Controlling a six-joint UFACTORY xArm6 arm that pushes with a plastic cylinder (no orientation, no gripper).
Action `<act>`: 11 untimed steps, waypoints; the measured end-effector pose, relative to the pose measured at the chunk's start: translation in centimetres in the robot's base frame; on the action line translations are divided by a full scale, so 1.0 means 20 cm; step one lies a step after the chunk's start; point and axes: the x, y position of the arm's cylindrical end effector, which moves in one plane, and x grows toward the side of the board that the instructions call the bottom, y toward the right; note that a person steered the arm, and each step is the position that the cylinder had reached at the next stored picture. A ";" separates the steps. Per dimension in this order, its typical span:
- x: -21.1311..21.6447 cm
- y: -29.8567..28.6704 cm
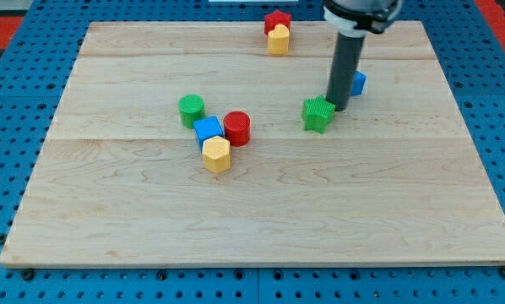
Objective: Move the red circle diagonally top right to the green circle
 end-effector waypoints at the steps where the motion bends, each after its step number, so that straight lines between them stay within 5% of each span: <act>1: 0.30 -0.05; 3: 0.27 -0.72; 4: 0.46 -0.77; 7: -0.09 -0.79; 9: -0.24 -0.79; 10: -0.24 -0.79; 11: -0.01 -0.82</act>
